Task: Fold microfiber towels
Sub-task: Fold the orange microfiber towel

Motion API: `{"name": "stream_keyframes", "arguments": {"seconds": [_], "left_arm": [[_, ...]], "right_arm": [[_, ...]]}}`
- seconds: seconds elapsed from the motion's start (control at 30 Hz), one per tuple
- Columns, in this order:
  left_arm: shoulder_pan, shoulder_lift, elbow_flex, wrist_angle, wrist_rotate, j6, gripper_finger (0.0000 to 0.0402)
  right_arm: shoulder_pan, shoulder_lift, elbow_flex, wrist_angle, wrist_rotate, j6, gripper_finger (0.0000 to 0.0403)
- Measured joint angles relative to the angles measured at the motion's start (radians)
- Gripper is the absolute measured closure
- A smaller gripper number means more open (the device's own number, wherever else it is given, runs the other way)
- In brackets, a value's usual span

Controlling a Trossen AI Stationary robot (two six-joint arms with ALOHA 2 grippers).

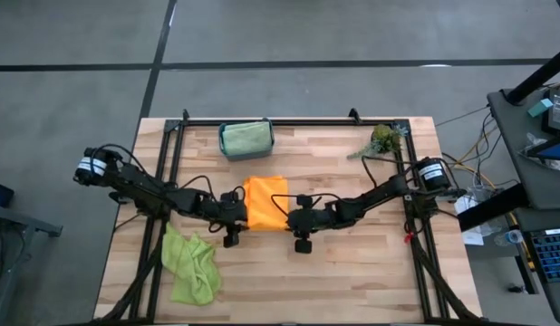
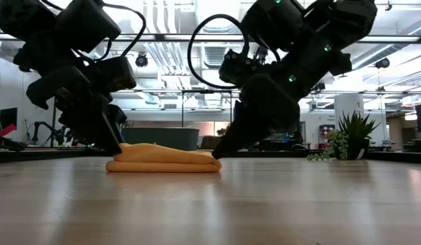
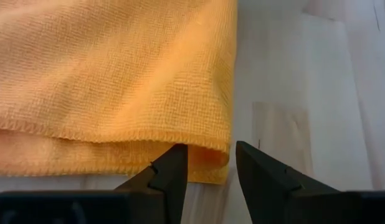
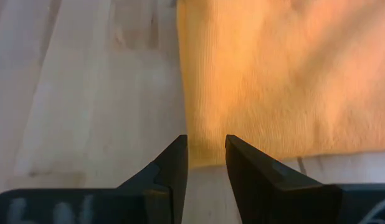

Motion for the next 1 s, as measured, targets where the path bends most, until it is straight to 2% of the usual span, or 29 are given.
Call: {"name": "stream_keyframes", "arguments": {"seconds": [0.17, 0.67, 0.83, 1.0], "left_arm": [[0.0, 0.001, 0.0, 0.048, -0.001, 0.002, 0.0282], [0.0, 0.001, 0.0, 0.048, -0.002, 0.007, 0.0282], [0.0, 0.001, 0.0, 0.048, -0.002, 0.007, 0.0282], [0.0, 0.002, 0.0, 0.042, -0.002, 0.007, 0.0282]], "right_arm": [[0.002, 0.0, -0.016, 0.05, 0.006, 0.001, 0.0303], [0.004, 0.0, -0.023, 0.073, 0.007, -0.003, 0.0303], [0.004, 0.056, -0.022, 0.146, 0.01, -0.016, 0.0303], [0.004, 0.071, -0.011, 0.137, 0.011, -0.008, 0.0303]]}}
